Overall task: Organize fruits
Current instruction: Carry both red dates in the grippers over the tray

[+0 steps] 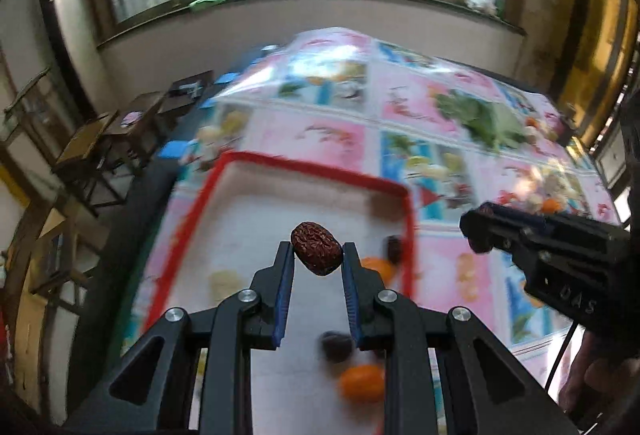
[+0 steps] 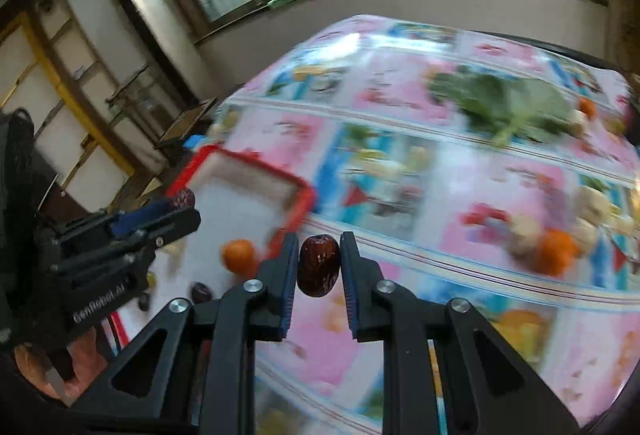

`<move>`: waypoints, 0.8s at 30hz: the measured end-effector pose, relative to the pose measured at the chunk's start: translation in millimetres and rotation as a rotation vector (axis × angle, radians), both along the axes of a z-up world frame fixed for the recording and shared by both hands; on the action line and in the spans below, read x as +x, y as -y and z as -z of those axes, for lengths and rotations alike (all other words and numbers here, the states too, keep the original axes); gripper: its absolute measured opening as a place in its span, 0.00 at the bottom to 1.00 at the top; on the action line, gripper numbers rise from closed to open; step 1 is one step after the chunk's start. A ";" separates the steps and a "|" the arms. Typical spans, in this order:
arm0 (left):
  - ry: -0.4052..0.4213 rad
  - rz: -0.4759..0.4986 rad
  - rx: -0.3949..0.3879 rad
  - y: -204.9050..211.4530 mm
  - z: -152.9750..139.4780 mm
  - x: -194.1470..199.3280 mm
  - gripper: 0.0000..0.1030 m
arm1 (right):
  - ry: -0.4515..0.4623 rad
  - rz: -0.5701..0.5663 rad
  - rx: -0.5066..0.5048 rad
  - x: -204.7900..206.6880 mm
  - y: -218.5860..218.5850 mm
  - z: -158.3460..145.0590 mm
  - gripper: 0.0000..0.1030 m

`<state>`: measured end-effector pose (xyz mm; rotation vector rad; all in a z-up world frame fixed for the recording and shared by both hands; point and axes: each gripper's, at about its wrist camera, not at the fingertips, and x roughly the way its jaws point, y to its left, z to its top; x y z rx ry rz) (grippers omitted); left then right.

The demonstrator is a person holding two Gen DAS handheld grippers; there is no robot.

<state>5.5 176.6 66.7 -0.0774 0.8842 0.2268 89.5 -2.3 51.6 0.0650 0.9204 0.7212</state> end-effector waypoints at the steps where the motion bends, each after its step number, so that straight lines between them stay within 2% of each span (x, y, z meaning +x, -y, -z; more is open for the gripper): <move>1: -0.004 -0.009 0.005 -6.4 1.6 -3.7 0.22 | 0.005 -0.014 -0.008 -1.1 -14.3 -1.8 0.22; 9: -0.025 -0.030 0.004 -32.1 16.4 1.8 0.22 | -0.001 -0.080 -0.088 0.1 -92.4 7.0 0.22; 13: -0.044 -0.038 0.000 -39.7 25.9 10.4 0.22 | -0.017 -0.087 -0.131 10.1 -117.1 17.1 0.22; 24: -0.091 -0.050 -0.008 -46.5 47.0 26.3 0.22 | -0.070 -0.059 -0.203 28.9 -133.1 44.5 0.22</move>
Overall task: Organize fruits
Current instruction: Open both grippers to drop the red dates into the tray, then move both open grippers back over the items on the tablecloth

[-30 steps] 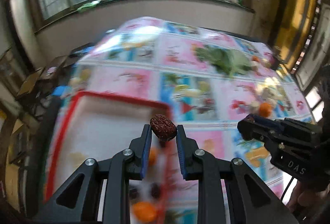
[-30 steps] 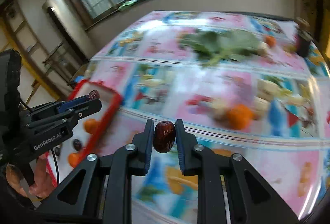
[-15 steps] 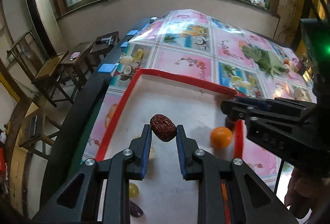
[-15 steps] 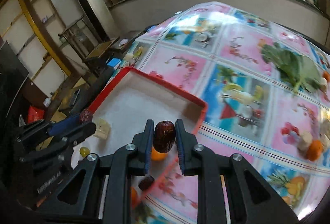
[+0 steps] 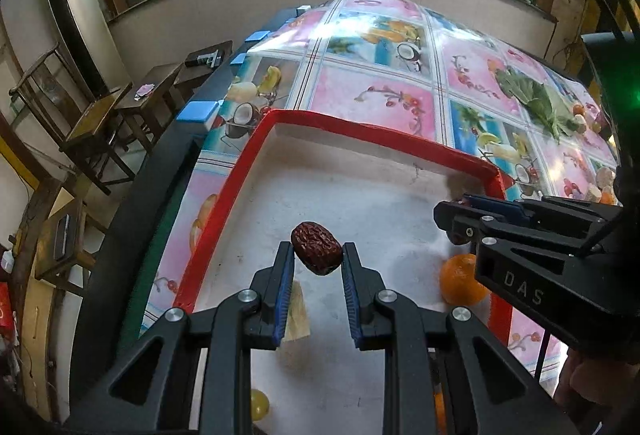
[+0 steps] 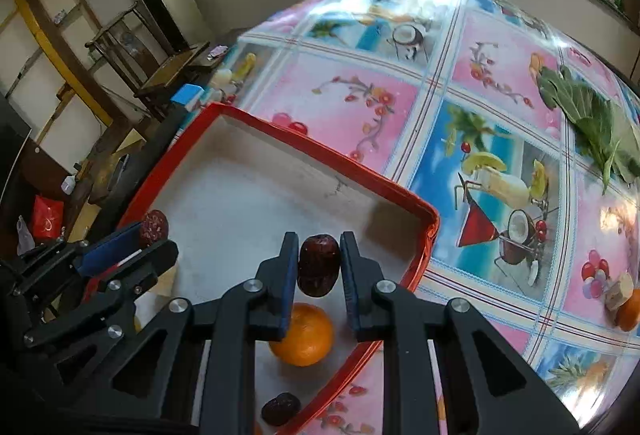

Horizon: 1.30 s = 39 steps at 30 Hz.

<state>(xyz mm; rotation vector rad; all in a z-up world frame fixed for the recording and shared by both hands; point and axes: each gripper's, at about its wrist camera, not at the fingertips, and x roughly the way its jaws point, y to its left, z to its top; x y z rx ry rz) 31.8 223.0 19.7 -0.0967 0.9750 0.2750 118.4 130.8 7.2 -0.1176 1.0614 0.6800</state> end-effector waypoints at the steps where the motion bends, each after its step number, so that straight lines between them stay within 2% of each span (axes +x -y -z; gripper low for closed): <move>1: -0.001 0.000 0.000 -0.2 0.7 0.6 0.22 | -0.008 0.001 -0.001 0.8 -0.1 2.1 0.22; 6: -0.010 -0.003 0.004 -0.8 3.5 2.8 0.23 | -0.024 0.005 -0.015 3.7 -2.3 9.9 0.22; 10: -0.008 -0.009 0.036 0.7 2.3 2.2 0.23 | -0.033 0.011 -0.021 4.8 -4.3 13.3 0.24; 11: -0.010 -0.006 0.035 1.1 2.0 2.2 0.23 | -0.038 0.015 -0.020 5.4 -4.1 13.5 0.31; 12: -0.010 -0.005 0.034 1.1 1.4 2.4 0.24 | -0.038 0.020 -0.024 6.3 -4.4 13.5 0.46; 13: -0.010 -0.006 0.037 1.2 0.7 2.2 0.24 | -0.035 0.024 -0.026 6.6 -5.0 13.2 0.51; 20: 0.015 0.002 0.046 7.4 -11.0 -0.8 0.25 | 0.014 0.030 -0.009 1.1 2.8 -0.5 0.52; 23: 0.033 0.023 0.055 18.0 -18.9 -1.5 0.30 | 0.028 0.050 0.024 -2.4 14.9 -10.9 0.51; 26: 0.050 0.055 0.064 34.2 -25.6 -0.9 0.34 | 0.058 0.090 0.065 -8.0 34.1 -23.3 0.51; 32: 0.058 0.135 0.056 75.9 -31.4 5.2 0.34 | 0.082 0.204 0.105 -17.3 90.5 -37.6 0.51; 39: 0.044 0.284 -0.004 137.5 -30.5 20.1 0.44 | 0.101 0.351 0.074 -25.8 182.8 -34.0 0.51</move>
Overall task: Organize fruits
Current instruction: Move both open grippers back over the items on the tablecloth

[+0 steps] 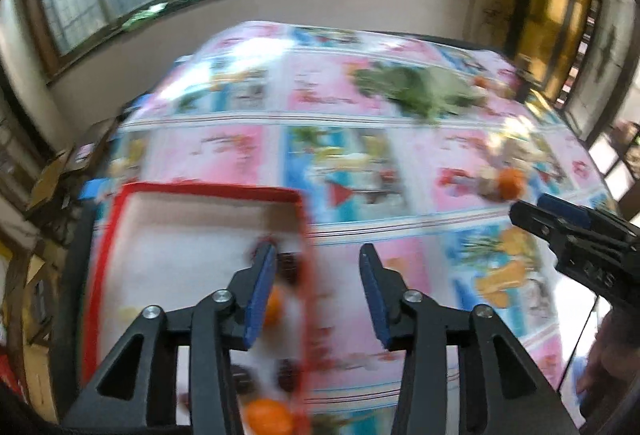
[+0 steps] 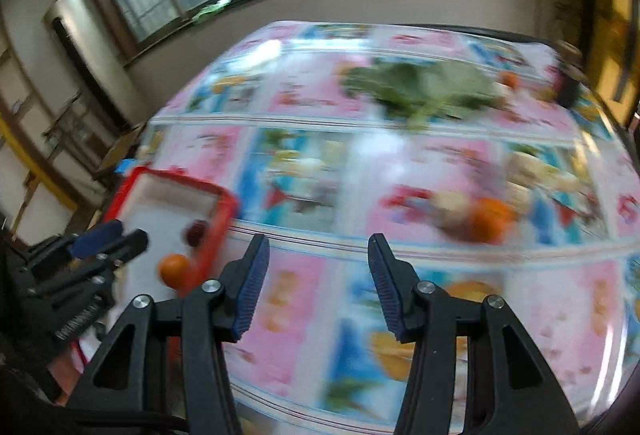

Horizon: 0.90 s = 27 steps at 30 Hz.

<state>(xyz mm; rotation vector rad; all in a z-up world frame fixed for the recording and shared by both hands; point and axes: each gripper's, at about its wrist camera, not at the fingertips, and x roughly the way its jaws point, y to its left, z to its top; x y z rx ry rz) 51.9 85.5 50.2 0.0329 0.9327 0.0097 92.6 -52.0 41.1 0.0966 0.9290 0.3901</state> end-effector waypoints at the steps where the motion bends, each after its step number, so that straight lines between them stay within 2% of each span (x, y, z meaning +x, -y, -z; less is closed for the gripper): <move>1: -0.006 0.028 -0.011 10.0 1.5 3.2 0.44 | -0.002 0.025 -0.010 0.2 16.0 2.4 0.51; 6: -0.023 0.123 -0.017 51.9 11.5 22.6 0.44 | -0.012 0.118 -0.023 8.0 75.4 15.7 0.51; 10: -0.040 0.156 -0.035 70.4 20.8 39.0 0.44 | -0.015 0.124 -0.030 18.3 98.6 25.0 0.51; 19: -0.077 0.164 -0.018 82.0 41.9 69.9 0.44 | -0.039 0.055 -0.022 39.7 93.3 40.3 0.51; 27: -0.090 0.160 -0.028 79.2 49.4 81.4 0.44 | -0.058 0.052 -0.049 55.2 88.3 54.3 0.51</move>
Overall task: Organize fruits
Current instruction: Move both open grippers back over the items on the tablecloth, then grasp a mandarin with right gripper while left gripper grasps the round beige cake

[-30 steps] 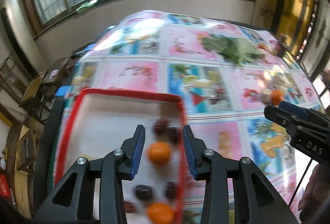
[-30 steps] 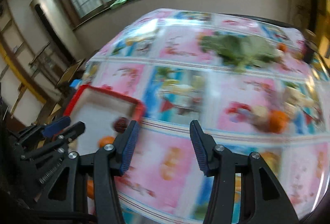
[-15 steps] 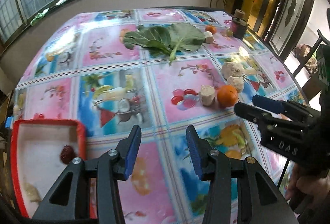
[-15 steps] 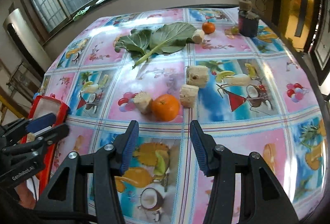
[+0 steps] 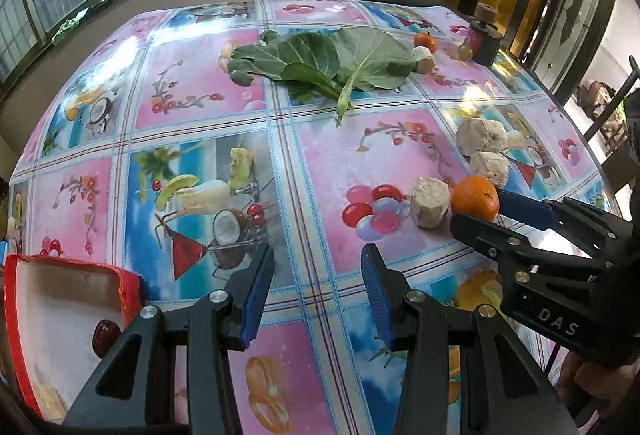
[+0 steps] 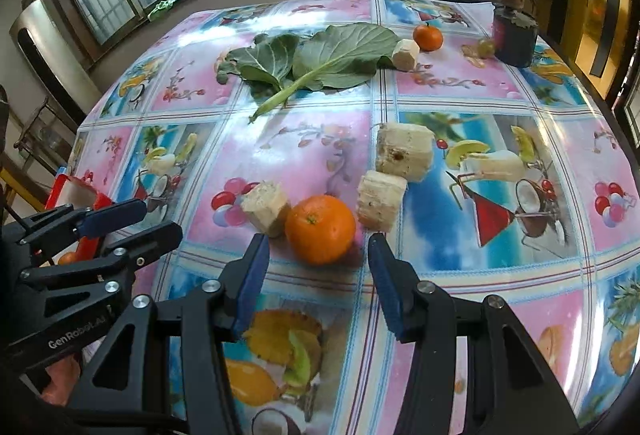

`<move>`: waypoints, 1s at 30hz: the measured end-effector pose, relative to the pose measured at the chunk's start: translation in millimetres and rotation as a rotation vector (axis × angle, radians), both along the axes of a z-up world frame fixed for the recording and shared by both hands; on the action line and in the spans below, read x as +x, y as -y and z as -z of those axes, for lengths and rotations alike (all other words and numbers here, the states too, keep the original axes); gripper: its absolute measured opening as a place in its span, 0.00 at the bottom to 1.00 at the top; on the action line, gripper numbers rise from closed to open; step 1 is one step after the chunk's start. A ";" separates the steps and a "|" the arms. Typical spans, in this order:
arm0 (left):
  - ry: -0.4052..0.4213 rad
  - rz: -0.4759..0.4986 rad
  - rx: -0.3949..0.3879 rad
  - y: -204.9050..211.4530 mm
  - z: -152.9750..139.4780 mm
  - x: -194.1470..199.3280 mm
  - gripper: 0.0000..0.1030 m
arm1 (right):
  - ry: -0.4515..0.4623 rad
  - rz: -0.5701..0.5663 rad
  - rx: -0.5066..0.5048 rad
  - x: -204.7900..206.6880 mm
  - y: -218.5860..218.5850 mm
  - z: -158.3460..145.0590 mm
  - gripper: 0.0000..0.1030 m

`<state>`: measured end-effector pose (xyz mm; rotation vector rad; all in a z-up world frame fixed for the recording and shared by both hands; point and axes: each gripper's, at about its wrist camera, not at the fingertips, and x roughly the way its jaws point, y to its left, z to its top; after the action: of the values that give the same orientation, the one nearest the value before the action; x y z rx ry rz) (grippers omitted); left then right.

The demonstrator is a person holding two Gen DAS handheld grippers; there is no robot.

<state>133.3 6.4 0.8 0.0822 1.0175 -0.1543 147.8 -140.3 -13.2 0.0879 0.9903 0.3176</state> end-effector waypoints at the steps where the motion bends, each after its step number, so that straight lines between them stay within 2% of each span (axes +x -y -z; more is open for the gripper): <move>1: -0.001 0.010 0.000 1.5 0.4 0.7 0.44 | 0.002 0.001 -0.005 1.3 -0.5 0.8 0.51; 8: -0.011 0.061 -0.021 12.7 1.0 8.0 0.44 | 0.004 -0.008 -0.034 10.8 -7.0 4.0 0.51; 12: -0.008 0.096 -0.038 20.9 -2.3 8.8 0.49 | 0.001 -0.011 -0.027 12.7 -5.8 4.3 0.38; 18: -0.009 0.153 -0.047 46.0 -1.3 11.4 0.51 | -0.012 0.017 -0.005 0.8 13.5 2.8 0.38; 30: -0.018 0.090 -0.018 71.7 15.9 31.7 0.51 | -0.016 0.080 0.060 -15.3 52.5 -1.0 0.38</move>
<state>165.0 -65.3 -15.1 0.1100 1.0309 -0.2467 132.5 -192.8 -12.2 0.1842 0.9908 0.2739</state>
